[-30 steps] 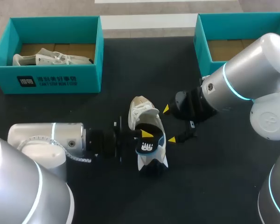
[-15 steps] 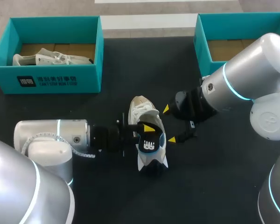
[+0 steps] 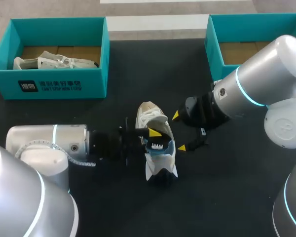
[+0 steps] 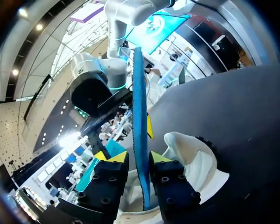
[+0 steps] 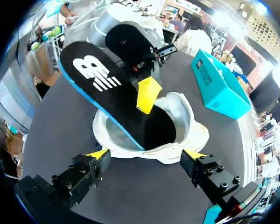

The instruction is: Take the shoe out of the shoebox, open the shoe tongue, remove and reinsert the insole, then place the shoe into the shoebox

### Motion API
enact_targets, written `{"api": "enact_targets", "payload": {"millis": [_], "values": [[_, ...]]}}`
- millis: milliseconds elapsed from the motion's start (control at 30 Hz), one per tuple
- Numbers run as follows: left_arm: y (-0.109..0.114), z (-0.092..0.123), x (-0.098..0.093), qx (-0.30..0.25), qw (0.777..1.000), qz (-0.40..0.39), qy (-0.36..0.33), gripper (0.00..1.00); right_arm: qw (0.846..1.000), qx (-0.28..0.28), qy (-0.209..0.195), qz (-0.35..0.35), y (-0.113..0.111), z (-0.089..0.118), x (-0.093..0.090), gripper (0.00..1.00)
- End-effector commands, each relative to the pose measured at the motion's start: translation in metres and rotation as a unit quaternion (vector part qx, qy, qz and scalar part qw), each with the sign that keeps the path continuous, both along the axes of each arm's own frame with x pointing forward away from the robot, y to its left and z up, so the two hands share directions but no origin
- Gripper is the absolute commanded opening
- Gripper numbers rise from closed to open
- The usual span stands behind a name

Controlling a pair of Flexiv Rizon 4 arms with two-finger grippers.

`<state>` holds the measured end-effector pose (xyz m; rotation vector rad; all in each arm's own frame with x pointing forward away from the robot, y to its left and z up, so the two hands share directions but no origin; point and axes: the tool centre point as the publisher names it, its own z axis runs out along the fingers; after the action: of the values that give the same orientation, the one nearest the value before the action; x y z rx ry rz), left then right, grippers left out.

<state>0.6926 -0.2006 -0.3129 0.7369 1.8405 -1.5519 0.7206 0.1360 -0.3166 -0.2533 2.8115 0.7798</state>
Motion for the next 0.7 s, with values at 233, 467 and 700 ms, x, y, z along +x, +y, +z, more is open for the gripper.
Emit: {"api": "enact_targets", "payload": {"millis": [233, 467, 700], "values": [[0.004, -0.017, -0.016, 0.005, 1.0, 0.012, 0.021, 0.0, 1.0, 0.0, -0.001, -0.001, 0.001, -0.002, -0.001, 1.0], [-0.004, -0.03, 0.004, 0.022, 1.0, 0.019, -0.001, 0.0, 1.0, 0.0, -0.001, -0.001, 0.001, -0.002, -0.001, 1.0], [0.0, -0.039, 0.027, 0.03, 0.998, 0.041, -0.024, 0.0, 1.0, 0.0, -0.001, -0.001, 0.001, -0.002, -0.001, 1.0]]}}
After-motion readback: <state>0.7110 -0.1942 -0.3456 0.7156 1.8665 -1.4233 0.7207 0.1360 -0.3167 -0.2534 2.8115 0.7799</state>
